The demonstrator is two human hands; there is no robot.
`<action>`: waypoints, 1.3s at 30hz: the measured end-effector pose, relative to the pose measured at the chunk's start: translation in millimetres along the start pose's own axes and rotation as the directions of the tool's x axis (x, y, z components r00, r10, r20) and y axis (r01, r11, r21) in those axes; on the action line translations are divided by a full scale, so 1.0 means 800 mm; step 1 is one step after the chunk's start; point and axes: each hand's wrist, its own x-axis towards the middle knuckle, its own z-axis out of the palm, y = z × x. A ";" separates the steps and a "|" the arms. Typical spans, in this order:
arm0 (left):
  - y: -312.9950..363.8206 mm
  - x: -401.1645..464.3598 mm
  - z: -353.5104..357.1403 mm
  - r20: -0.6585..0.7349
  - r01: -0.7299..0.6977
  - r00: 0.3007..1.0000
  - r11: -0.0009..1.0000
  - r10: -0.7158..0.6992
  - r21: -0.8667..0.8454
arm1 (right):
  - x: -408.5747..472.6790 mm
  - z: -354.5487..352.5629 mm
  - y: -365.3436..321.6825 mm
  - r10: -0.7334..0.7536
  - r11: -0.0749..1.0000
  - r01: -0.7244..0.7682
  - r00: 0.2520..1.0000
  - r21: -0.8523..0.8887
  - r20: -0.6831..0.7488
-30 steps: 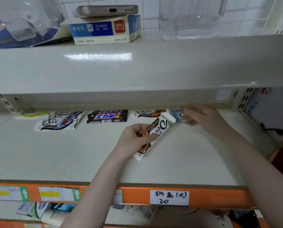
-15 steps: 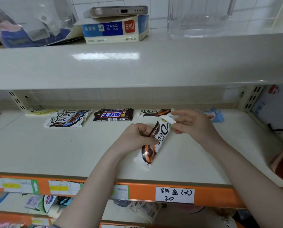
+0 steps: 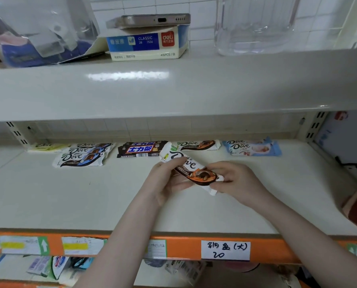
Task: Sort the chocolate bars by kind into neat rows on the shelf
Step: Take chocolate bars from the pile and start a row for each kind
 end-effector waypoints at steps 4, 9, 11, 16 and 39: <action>0.004 0.007 -0.016 -0.058 -0.094 0.993 0.990 0.101 0.109 | 0.002 -0.018 -0.001 0.110 0.982 -0.094 0.990 0.167 -0.091; 0.010 0.017 -0.022 0.039 -0.268 0.957 0.827 0.286 0.495 | 0.019 -0.033 0.008 0.176 0.965 -0.116 0.951 0.236 -0.252; 0.011 0.025 -0.020 0.139 -0.335 0.937 0.709 0.321 0.621 | 0.032 -0.037 0.013 0.180 0.974 -0.126 0.935 0.187 -0.307; 0.023 0.050 -0.017 0.314 -0.397 0.847 0.117 0.429 0.910 | 0.072 -0.040 0.012 0.143 0.989 -0.122 0.915 0.079 -0.377; 0.035 0.120 -0.029 0.430 -0.347 0.831 -0.275 0.352 0.896 | 0.124 -0.024 0.053 -0.242 0.721 0.060 0.955 -0.691 -0.169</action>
